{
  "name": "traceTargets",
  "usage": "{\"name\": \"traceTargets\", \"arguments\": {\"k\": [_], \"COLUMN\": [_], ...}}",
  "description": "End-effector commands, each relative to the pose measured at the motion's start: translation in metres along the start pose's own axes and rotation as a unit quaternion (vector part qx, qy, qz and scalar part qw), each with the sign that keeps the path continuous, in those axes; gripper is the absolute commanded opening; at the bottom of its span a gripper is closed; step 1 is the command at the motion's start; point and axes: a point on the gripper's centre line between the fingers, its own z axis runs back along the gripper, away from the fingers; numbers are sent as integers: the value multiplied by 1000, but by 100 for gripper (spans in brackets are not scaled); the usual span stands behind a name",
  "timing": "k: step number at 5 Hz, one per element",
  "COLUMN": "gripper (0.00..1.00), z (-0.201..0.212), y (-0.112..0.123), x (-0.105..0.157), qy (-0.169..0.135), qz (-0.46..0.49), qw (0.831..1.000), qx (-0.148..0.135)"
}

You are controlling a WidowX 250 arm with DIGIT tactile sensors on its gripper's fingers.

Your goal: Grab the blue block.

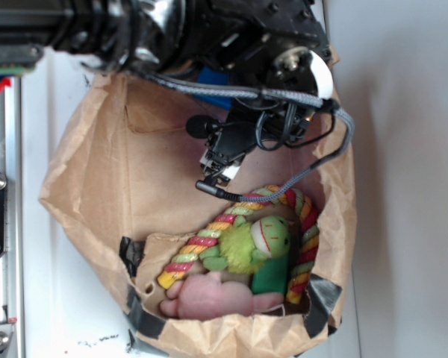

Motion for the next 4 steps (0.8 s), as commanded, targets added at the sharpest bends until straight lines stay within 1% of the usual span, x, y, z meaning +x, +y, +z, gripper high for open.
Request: {"name": "traceTargets", "arguments": {"k": [1,2,3,4], "gripper": [100,100,100,100], "z": [16,26,34,33], "y": [26,13,5,10], "x": [0,-5,-8,-10], "qy": [-10,-24,-29,-22], "qz": [55,79,99,109], "qw": [997,996,994,992], "qx": [47,20,27,52]}}
